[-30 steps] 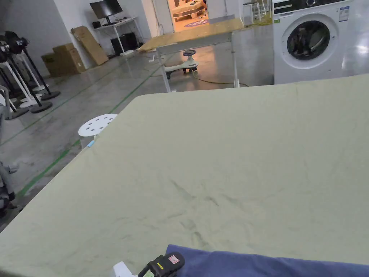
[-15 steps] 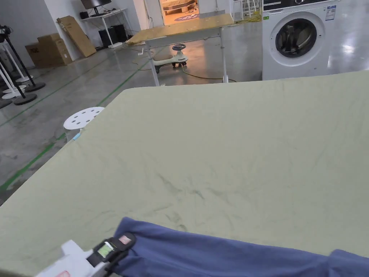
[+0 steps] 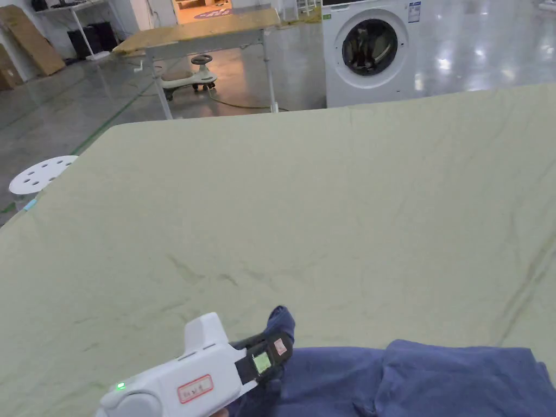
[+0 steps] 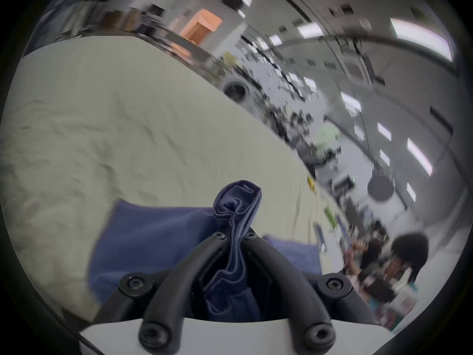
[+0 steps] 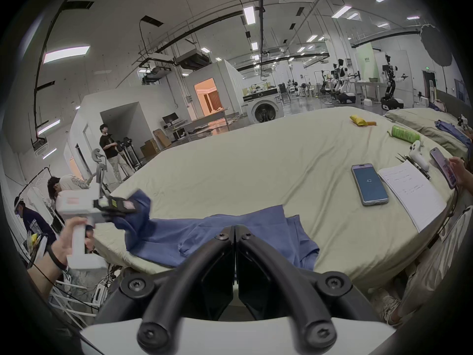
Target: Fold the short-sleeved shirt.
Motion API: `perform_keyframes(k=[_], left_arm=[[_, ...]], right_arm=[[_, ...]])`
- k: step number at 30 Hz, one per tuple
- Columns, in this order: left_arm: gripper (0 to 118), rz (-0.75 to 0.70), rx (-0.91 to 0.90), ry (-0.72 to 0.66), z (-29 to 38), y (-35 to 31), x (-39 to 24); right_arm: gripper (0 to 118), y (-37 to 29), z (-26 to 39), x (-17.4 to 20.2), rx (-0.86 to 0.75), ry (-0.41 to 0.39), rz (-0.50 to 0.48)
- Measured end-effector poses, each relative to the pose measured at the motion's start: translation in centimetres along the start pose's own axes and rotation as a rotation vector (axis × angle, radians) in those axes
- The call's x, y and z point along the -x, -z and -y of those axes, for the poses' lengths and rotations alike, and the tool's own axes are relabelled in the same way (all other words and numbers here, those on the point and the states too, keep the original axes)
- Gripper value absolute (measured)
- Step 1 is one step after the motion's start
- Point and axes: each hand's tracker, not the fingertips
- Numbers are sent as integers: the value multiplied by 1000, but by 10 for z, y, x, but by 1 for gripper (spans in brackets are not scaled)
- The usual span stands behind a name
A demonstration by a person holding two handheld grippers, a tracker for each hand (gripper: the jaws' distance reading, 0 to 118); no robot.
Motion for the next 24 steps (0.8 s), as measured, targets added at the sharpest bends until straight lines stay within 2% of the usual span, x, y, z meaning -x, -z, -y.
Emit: perform_keyframes(k=[3, 5, 8, 9, 10, 11, 15, 16, 17, 18, 19, 24], left_arm=[[2, 4, 61, -13, 13, 32, -6], [12, -9, 58, -26, 18, 41, -11], [48, 86, 59, -70, 11, 36, -9], [68, 121, 60, -102, 8, 32, -5], [79, 145, 46, -120, 6, 28, 0], [82, 145, 31, -123, 4, 24, 4], [63, 106, -18, -190, 2, 10, 23], [63, 106, -3, -219, 6, 11, 27], [46, 106, 19, -234, 10, 16, 29], [24, 98, 37, -227, 16, 22, 28], [15, 89, 54, -213, 24, 30, 25], [13, 75, 218, -124, 55, 77, 4]], right_arm=[[0, -8, 3, -6, -19, 38, 11], [0, -8, 5, -10, -19, 69, 15], [0, -6, 7, -19, -14, 96, 21], [0, -5, 8, -20, -11, 103, 22], [0, -4, 8, -20, -8, 107, 18], [0, -4, 8, -20, -8, 109, 16], [0, -2, 16, -33, -6, 121, -8], [0, -1, 17, -34, -3, 124, -10], [0, 0, 18, -35, 2, 127, -11], [0, 1, 19, -34, 8, 127, -11], [0, 2, 20, -34, 14, 125, -9], [0, -2, 21, -30, 32, 98, 0]])
